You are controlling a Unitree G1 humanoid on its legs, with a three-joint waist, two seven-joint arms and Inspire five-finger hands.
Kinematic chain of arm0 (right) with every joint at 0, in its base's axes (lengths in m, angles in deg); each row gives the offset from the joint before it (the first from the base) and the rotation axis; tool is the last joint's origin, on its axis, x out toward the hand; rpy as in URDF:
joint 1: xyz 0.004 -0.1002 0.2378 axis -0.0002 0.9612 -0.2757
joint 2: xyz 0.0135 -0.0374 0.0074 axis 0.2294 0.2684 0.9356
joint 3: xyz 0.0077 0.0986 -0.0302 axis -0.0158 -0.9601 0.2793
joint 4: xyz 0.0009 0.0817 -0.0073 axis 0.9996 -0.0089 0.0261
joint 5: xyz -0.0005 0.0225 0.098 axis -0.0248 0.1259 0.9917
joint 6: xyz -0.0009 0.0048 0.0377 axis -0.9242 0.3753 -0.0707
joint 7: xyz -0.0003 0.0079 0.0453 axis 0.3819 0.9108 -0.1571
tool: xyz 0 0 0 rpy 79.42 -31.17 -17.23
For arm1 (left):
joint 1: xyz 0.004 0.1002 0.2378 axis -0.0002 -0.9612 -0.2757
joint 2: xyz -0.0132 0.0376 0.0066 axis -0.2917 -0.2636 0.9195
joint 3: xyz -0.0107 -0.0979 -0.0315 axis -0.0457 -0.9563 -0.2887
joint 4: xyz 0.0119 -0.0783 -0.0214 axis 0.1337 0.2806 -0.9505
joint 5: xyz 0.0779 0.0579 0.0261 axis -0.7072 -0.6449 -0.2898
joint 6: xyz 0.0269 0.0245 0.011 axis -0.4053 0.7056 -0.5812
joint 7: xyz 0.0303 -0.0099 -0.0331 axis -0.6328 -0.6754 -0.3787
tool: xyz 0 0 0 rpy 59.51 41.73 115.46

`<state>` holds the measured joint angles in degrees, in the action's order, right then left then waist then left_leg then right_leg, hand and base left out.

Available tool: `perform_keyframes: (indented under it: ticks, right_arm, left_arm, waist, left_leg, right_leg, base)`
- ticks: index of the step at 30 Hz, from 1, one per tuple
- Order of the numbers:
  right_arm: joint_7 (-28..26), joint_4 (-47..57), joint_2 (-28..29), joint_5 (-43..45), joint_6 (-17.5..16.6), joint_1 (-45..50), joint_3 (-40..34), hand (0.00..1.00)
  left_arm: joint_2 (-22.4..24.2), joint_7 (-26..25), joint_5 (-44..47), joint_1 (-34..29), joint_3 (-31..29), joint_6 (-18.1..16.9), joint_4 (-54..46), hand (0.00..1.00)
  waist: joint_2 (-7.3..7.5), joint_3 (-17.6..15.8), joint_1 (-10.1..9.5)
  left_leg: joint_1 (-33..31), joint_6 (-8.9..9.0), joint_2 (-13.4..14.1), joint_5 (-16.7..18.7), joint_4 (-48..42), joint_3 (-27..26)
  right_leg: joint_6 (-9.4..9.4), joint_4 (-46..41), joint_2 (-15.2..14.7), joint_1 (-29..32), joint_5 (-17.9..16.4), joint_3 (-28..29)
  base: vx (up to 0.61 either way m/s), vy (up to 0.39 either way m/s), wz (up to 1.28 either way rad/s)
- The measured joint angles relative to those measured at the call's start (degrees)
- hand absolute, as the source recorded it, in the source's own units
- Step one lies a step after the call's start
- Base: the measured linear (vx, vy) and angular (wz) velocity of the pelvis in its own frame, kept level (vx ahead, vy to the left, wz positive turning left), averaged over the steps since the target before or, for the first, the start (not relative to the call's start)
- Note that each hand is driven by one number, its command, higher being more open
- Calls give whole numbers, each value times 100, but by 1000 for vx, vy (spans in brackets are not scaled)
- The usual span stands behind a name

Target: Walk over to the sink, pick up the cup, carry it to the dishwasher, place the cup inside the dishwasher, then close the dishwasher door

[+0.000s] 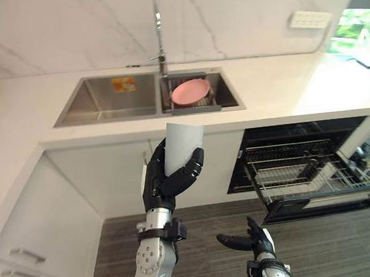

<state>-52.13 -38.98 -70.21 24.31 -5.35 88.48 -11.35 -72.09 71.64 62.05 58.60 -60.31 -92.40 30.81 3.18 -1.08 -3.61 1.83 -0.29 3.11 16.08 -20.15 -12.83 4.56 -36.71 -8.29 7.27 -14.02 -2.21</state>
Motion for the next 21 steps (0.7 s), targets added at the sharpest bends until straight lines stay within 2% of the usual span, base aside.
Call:
perform_keyframes:
  ticks: [2, 3, 5, 6, 7, 8, 9, 10, 11, 13, 14, 15, 17, 19, 20, 21]
  right_arm:
    - [12, 361, 1, -61, -4, -9, 92, 100]
    - [23, 605, -4, -92, -16, -50, 145, 100]
    - [68, 865, -15, -243, -44, -207, 168, 100]
    - [114, 980, -37, -289, -59, -320, 174, 100]
    - [129, 1049, -60, -315, -63, -347, 174, 100]
    - [143, 1159, -76, -475, -71, -392, 180, 100]
    - [151, 1316, -60, -581, -69, -393, 196, 100]
    - [161, 1473, -88, -665, -69, -360, 201, 100]
    - [220, 1836, -201, -770, -70, -240, 180, 100]
    - [314, 2372, -316, -907, -71, -2, 164, 100]
    - [384, 2735, -425, -976, -78, 154, 60, 100]
    - [407, 2847, -433, -981, -81, 203, -7, 100]
    - [516, 3229, -459, -999, -84, 380, -71, 100]
    - [514, 3666, -512, -997, -94, 536, 20, 100]
    - [504, 3883, -533, -990, -201, 566, 155, 100]
    - [496, 3990, -548, -965, -284, 557, 215, 100]
  left_arm:
    - [-65, -1, -69, 68, 129, -9, -4, 0]
    - [-70, -2, -100, 113, 163, -16, -4, 0]
    - [-110, -25, -218, 192, 158, -21, 8, 0]
    - [-150, -77, -290, 261, 131, -20, 37, 0]
    - [-159, -101, -293, 302, 118, -21, 64, 0]
    - [-166, -131, -331, 392, 29, -27, 111, 0]
    - [-181, -203, -399, 479, -108, -30, 156, 0]
    - [-173, -235, -417, 525, -166, -59, 224, 0]
    - [-148, -271, -438, 596, -209, -70, 342, 0]
    - [-125, -277, -501, 598, -177, -69, 350, 0]
    - [-97, -275, -615, 611, -124, -70, 350, 0]
    - [-97, -267, -649, 620, -86, -70, 350, 0]
    - [-91, -265, -717, 577, 13, -70, 350, 0]
    - [-41, -264, -720, 560, -8, -74, 312, 0]
    - [-3, -273, -720, 511, -29, -127, 270, 0]
    - [-5, -270, -721, 506, -20, -157, 249, 0]
  waist:
    - [64, 31, 54]
    - [107, 60, 142]
    - [117, 62, 234]
    - [92, 44, 314]
    - [43, 15, 342]
    - [17, -6, 357]
    - [110, -2, 365]
    - [110, -17, 399]
    - [-87, -105, 453]
    - [-199, -145, 536]
    - [-257, -150, 660]
    - [-257, -152, 685]
    - [-307, -222, 750]
    - [-456, -289, 680]
    - [-480, -301, 589]
    - [-485, -295, 549]
  left_leg:
    - [180, -5, 5, 48, 159, -233]
    - [199, -3, 18, 48, 235, -385]
    - [211, -8, 64, 42, 350, -627]
    - [250, -27, 115, 28, 424, -778]
    - [269, -30, 168, 27, 446, -819]
    - [295, -33, 235, 29, 470, -818]
    - [353, -29, 237, 42, 463, -809]
    - [396, 17, 232, 98, 429, -751]
    - [500, 36, 388, 148, 411, -638]
    - [634, 49, 428, 139, 529, -526]
    - [706, 123, 472, 94, 567, -492]
    - [700, 158, 495, 74, 486, -487]
    - [536, 205, 719, 54, -633, -495]
    - [210, 395, 1028, -124, -1852, -502]
    - [-160, 405, 1215, -124, -2644, -453]
    - [-430, 407, 1205, 91, -2774, -388]
  right_leg:
    - [14, -158, -103, 105, 35, -313]
    - [10, -114, -106, 184, 39, -420]
    - [-9, 28, -103, 286, 51, -634]
    - [-81, -5, -103, 389, 89, -793]
    - [-161, 14, -85, 430, -92, -910]
    - [-293, 397, 19, 503, -262, -1131]
    - [-415, 1091, 162, 527, 218, -1317]
    - [-471, 1268, 223, 455, 344, -1342]
    - [-555, 1504, 423, 238, 455, -1321]
    - [-557, 1603, 544, 149, 454, -1250]
    - [-562, 1708, 626, 61, 449, -1222]
    - [-561, 1780, 655, 6, 447, -1220]
    - [-562, 2123, 773, -462, 473, -1117]
    - [-603, 2351, 917, -792, 489, -909]
    - [-701, 2522, 968, -927, 468, -721]
    - [-716, 2610, 953, -981, 479, -618]
  base:
    - [64, 85, -76]
    - [54, 60, -72]
    - [48, 33, -79]
    - [47, 14, -80]
    - [59, -33, -82]
    - [85, -90, -89]
    - [144, -131, -89]
    - [149, -106, -75]
    - [171, -79, -47]
    - [153, -66, -36]
    - [133, -69, -23]
    - [156, -83, -21]
    - [129, -51, -24]
    - [121, 25, -48]
    - [128, 69, -67]
    - [181, 102, -71]
